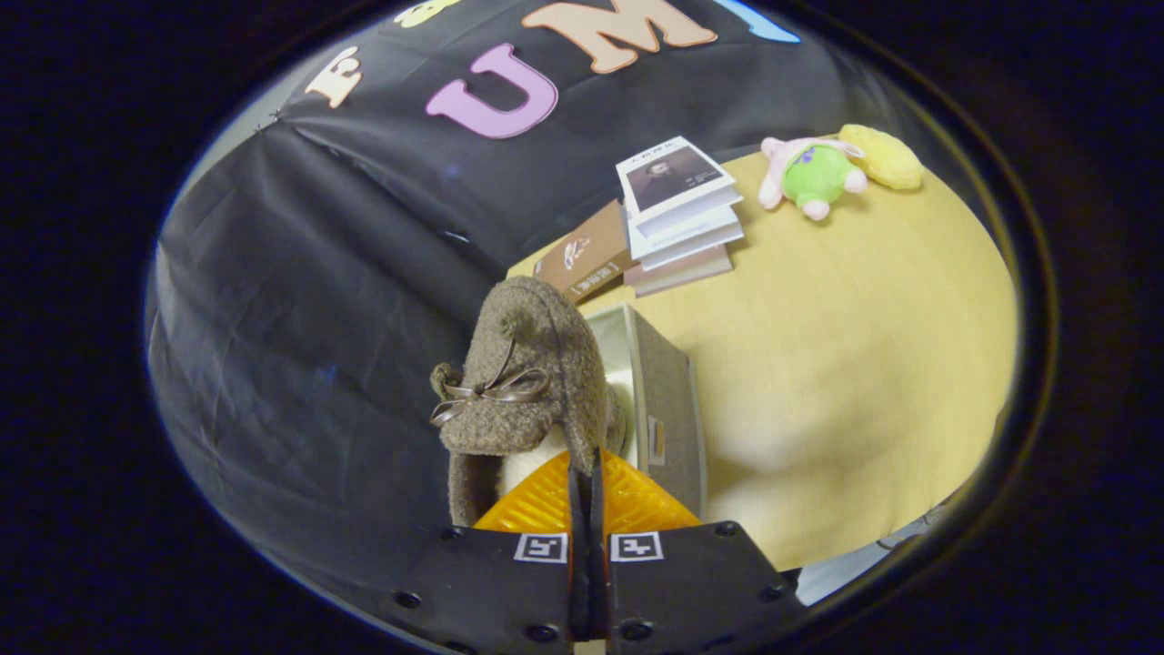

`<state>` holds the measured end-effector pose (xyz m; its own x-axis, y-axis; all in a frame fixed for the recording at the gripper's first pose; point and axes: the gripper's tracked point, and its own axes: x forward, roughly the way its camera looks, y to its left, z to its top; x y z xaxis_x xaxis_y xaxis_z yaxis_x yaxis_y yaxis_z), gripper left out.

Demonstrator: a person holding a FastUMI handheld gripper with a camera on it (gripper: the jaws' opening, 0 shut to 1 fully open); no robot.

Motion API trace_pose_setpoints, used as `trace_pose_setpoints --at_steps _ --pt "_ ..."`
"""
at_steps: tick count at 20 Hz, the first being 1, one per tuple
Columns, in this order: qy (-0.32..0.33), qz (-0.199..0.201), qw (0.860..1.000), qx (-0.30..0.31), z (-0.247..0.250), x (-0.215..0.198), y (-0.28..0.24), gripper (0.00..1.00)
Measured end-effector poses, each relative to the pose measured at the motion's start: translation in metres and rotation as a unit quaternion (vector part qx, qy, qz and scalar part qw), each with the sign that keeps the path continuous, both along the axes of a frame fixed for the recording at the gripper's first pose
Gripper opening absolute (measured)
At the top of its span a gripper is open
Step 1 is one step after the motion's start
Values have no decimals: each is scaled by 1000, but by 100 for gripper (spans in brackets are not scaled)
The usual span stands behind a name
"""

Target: Open the storage box then place both shoes into the box .Put the left shoe in first, then the right shoe, with the right side of both shoes facing outward in a uniform manner.

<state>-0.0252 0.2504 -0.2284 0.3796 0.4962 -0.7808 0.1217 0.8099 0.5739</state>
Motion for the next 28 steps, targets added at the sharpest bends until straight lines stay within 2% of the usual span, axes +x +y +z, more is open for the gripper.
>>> trace_pose_setpoints --at_steps 3,8,13,15,18,23,28 --pt "12 11 1000 -22 -17 -11 11 3" --pt "2 1 998 -68 -27 -11 1 3" --pt "-25 3 998 -52 -11 -8 0 23" --pt "-41 7 998 -52 -3 -3 -4 39" --pt "-79 34 995 -47 15 -1 -9 62" --pt "-147 64 986 -47 44 2 -25 100" --pt "-239 78 965 -76 80 17 -69 100"
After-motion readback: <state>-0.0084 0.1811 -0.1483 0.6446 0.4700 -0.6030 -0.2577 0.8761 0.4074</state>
